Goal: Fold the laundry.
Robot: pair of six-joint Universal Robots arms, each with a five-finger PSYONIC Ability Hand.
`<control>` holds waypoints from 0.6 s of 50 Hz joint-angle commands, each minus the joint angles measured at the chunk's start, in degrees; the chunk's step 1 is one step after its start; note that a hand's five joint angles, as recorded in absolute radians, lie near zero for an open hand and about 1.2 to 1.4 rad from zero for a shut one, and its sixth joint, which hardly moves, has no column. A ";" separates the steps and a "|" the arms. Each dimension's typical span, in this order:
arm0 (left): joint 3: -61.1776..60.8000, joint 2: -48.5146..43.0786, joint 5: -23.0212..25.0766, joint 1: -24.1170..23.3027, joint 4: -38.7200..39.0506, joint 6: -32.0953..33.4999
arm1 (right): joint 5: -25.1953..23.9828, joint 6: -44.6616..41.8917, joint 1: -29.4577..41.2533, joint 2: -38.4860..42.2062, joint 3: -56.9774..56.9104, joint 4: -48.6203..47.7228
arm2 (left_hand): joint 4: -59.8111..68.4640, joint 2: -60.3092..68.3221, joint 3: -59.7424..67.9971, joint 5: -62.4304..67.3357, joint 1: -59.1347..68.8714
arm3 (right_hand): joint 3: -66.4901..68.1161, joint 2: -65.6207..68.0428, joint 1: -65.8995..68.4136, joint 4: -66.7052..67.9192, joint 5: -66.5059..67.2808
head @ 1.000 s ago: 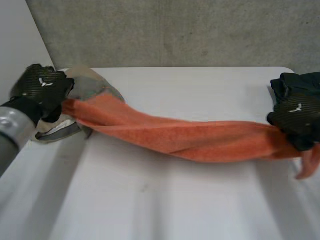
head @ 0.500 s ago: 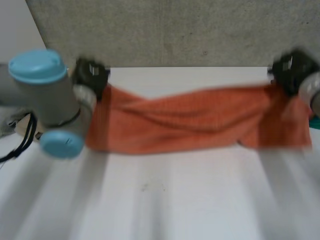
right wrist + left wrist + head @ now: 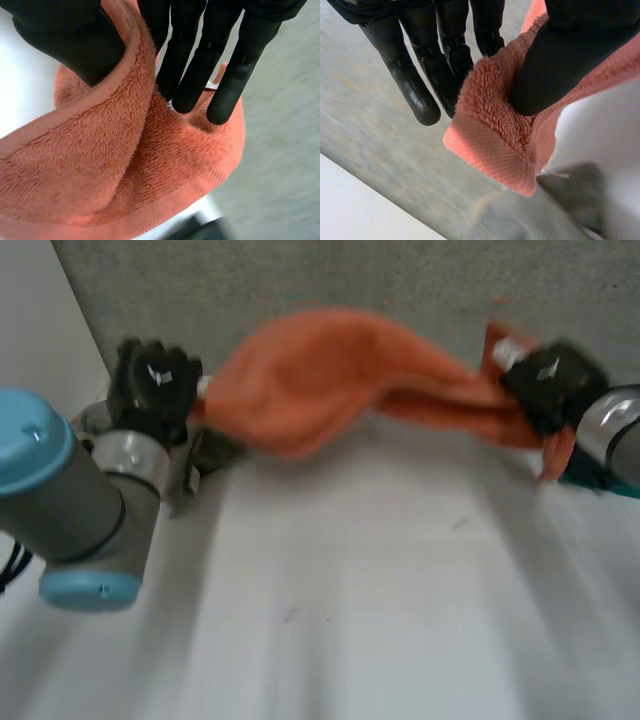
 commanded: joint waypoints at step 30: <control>-12.75 3.96 0.14 -1.22 -2.99 -10.76 | -2.78 25.03 -13.88 -11.73 27.00 2.96 | 11.23 11.29 11.56 14.22 14.61 | -37.84 -37.10 -32.33 -38.47 -38.99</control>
